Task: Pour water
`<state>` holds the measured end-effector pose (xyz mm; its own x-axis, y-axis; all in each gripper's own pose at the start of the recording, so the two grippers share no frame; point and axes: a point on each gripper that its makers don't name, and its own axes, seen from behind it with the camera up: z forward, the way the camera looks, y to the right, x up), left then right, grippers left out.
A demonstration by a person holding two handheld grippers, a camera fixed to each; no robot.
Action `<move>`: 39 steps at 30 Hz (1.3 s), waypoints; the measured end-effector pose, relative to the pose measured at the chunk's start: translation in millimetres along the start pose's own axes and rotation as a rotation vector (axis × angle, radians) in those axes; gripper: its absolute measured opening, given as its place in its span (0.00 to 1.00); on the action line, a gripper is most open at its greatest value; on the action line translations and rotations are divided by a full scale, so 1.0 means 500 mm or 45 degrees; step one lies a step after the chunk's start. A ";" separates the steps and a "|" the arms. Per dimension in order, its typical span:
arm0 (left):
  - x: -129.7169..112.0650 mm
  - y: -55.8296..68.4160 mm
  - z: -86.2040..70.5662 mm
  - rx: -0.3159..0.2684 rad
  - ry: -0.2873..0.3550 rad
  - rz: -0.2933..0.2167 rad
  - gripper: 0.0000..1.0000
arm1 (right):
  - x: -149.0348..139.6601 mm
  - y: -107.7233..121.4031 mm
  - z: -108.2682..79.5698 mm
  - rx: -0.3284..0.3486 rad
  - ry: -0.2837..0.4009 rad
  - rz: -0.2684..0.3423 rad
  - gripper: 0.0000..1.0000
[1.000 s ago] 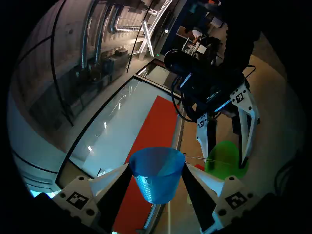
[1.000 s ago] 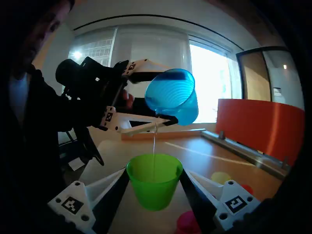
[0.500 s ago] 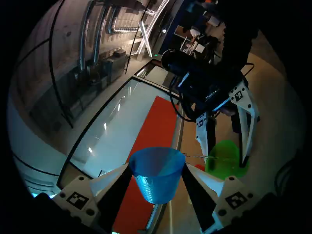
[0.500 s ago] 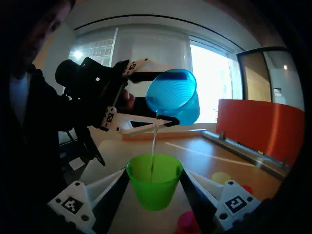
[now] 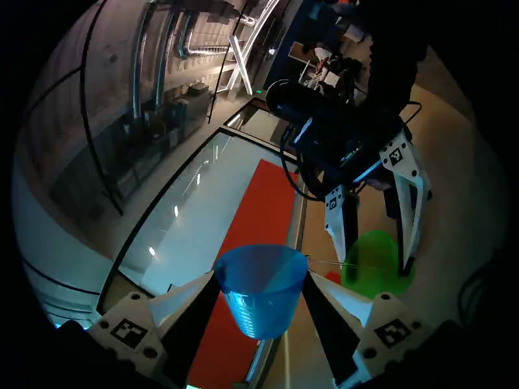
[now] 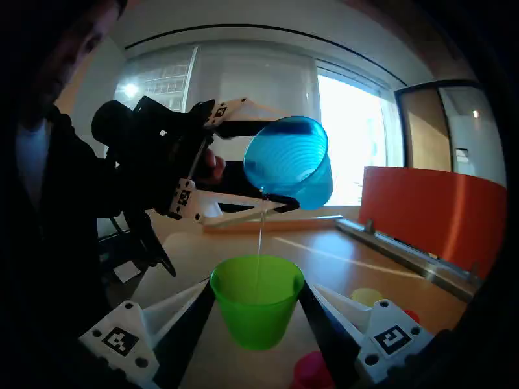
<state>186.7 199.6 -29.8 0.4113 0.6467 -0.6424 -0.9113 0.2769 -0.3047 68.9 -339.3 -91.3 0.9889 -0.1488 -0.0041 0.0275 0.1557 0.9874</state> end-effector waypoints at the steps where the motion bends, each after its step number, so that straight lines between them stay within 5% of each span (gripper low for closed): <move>1: 0.000 0.000 0.000 0.000 0.000 0.000 0.85 | 0.000 0.000 0.000 0.000 0.000 0.000 0.90; 39: 0.008 -0.007 -0.006 0.015 -0.001 0.057 0.85 | 0.000 -0.002 -0.001 0.004 0.001 -0.015 0.91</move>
<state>191.7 199.0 -33.2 0.3703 0.6588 -0.6549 -0.9289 0.2560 -0.2676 69.0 -338.9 -92.3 0.9885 -0.1501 -0.0158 0.0387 0.1511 0.9878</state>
